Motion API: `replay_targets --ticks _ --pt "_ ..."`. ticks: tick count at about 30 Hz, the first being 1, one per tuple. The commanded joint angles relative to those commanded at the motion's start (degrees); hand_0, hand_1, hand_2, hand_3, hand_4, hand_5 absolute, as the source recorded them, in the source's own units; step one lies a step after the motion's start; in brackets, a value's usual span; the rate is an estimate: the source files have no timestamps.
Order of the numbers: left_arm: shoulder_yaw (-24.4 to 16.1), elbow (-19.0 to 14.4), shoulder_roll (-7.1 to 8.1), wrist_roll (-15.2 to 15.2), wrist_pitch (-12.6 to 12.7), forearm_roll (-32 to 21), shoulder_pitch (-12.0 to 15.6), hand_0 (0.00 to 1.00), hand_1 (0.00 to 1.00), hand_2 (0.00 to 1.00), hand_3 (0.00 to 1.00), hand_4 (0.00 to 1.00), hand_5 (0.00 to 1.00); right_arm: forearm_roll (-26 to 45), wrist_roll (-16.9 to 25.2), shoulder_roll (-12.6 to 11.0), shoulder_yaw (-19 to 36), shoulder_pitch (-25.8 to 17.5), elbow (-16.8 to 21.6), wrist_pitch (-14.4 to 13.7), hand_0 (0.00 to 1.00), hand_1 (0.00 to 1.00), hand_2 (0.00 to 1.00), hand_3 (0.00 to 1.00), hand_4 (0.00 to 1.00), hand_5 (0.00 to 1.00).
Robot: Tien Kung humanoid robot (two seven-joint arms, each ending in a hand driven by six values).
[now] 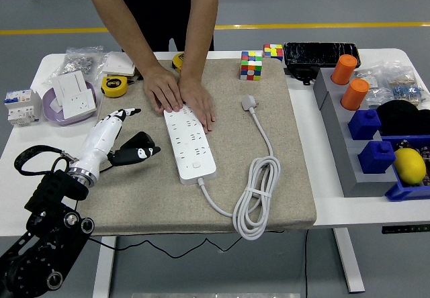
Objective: Pick up the plug,place it near the board,insert it into the board,press the button
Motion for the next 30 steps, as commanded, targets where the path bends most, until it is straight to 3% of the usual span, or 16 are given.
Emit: replay_targets --ticks 10,11,16,17,22,23,28,29,30 --pt "-1.2 7.1 -2.13 -0.5 2.1 3.4 -3.1 0.998 0.998 0.957 0.913 0.998 0.371 -0.3 -0.2 -0.1 0.0 0.6 0.0 0.1 0.771 0.684 0.706 0.654 0.985 0.777" --pt "-1.5 7.6 -2.17 -0.2 2.4 3.4 -3.3 0.841 0.833 0.763 0.739 0.998 0.333 -0.3 -0.2 -0.2 0.0 0.7 0.0 0.1 0.771 0.685 0.705 0.654 0.985 0.777" --pt "-2.8 8.8 -2.37 0.6 2.8 3.4 -3.6 0.841 0.833 0.763 0.739 0.998 0.333 -0.5 -0.4 -0.3 0.1 1.0 0.0 0.2 0.771 0.685 0.705 0.654 0.985 0.777" --pt "-2.9 8.9 -2.40 0.7 2.7 3.4 -3.6 0.621 0.681 0.629 0.570 0.998 0.281 -0.6 -0.4 -0.3 0.1 1.0 0.0 0.2 0.771 0.684 0.706 0.655 0.985 0.777" --pt "-3.1 9.3 -2.32 1.6 2.1 3.4 -3.6 0.621 0.681 0.629 0.570 0.998 0.281 -0.5 -0.4 -0.4 -0.2 1.3 0.0 0.2 0.771 0.684 0.706 0.655 0.985 0.777" --pt "-3.1 9.3 -2.30 1.6 2.1 3.4 -3.6 0.544 0.584 0.505 0.506 0.998 0.217 -0.4 -0.3 -0.5 -0.3 1.4 0.0 0.2 0.772 0.685 0.705 0.654 0.985 0.776" --pt "-3.2 9.5 -2.40 1.7 2.4 3.4 -3.6 0.544 0.584 0.505 0.506 0.998 0.217 0.1 -0.2 -0.7 -1.1 1.8 0.0 0.2 0.772 0.685 0.705 0.654 0.985 0.776" --pt "-3.2 9.4 -2.41 1.7 2.6 3.4 -3.6 0.458 0.443 0.407 0.453 0.960 0.178 0.1 -0.2 -0.7 -1.1 1.9 0.0 0.2 0.771 0.684 0.705 0.655 0.985 0.777" --pt "-3.1 9.4 -2.41 1.5 3.0 3.4 -3.6 0.458 0.443 0.407 0.453 0.960 0.178 0.2 -0.2 -0.7 -1.2 2.0 0.0 0.2 0.771 0.684 0.705 0.655 0.985 0.777"
